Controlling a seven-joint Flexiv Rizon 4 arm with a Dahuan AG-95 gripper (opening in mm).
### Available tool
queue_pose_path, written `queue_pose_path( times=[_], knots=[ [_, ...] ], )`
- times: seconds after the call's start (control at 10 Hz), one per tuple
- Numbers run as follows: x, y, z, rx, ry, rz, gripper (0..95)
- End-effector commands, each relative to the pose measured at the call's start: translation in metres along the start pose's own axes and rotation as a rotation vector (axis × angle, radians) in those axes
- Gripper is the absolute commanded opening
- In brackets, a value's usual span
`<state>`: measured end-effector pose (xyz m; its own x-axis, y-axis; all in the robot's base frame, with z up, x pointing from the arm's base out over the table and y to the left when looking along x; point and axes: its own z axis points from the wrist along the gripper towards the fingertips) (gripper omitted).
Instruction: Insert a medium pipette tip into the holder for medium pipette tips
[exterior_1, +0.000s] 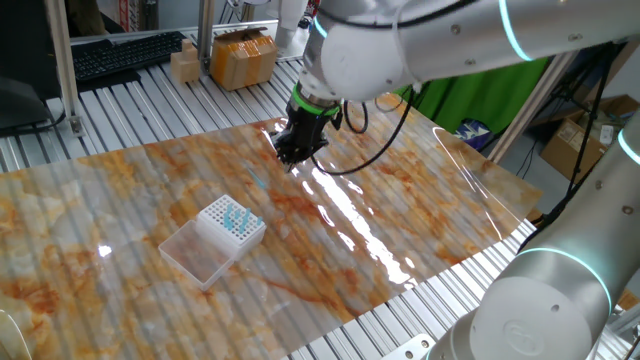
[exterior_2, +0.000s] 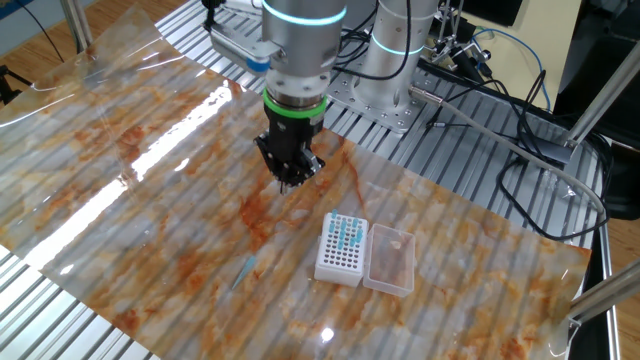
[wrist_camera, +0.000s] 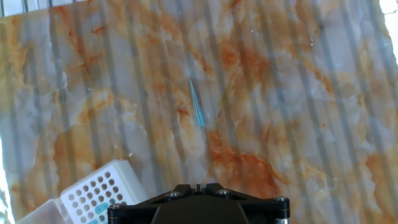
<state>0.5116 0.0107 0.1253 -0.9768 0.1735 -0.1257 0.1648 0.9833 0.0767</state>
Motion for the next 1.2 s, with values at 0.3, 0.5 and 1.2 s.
queue_pose_path(
  times=[0.3,0.5,1.2],
  knots=[
    [-0.001,0.000,0.014,-0.004,-0.037,0.011,0.0],
    [-0.002,-0.002,0.026,-0.010,-0.050,0.009,0.0],
    [0.000,-0.004,0.061,-0.010,-0.056,0.012,0.0]
  ],
)
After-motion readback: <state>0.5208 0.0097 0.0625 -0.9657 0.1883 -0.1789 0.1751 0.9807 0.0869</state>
